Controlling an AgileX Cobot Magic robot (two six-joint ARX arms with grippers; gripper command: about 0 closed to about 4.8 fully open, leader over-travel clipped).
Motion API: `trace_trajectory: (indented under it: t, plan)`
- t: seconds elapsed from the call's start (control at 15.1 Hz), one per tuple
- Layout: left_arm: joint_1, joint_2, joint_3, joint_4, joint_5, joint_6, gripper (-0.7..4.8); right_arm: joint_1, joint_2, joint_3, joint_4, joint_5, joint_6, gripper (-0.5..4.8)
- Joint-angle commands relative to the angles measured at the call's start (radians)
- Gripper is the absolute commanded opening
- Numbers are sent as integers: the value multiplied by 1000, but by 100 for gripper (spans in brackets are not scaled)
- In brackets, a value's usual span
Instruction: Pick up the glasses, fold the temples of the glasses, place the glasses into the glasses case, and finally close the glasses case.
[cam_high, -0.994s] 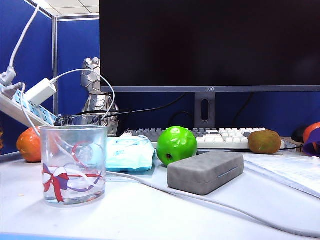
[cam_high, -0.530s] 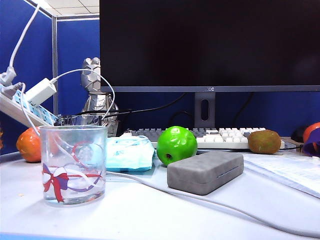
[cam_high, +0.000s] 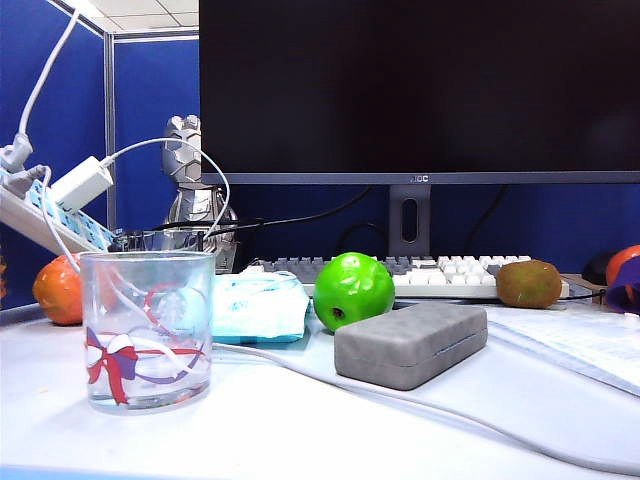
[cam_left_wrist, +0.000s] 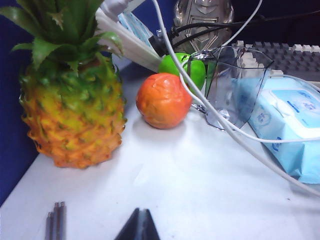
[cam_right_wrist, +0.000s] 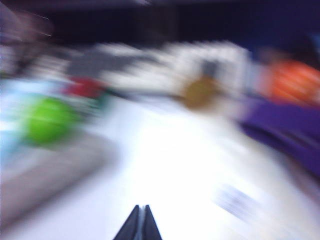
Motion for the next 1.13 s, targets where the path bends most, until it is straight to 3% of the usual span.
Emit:
trace_trajectory:
  t: [0.07, 0.33, 1.13]
  plan:
    - [-1, -2, -2, -13, -8, -2, -3, -60, -2, -63, 14, 40, -6, -1]
    - [-2, -2, -2, -13, -8, -2, -3, -103, -2, -88, 77, 47, -10, -1]
    - [-2, -2, -2, -13, -9, -2, -3, -102, -2, -89, 82, 48, -10, -1]
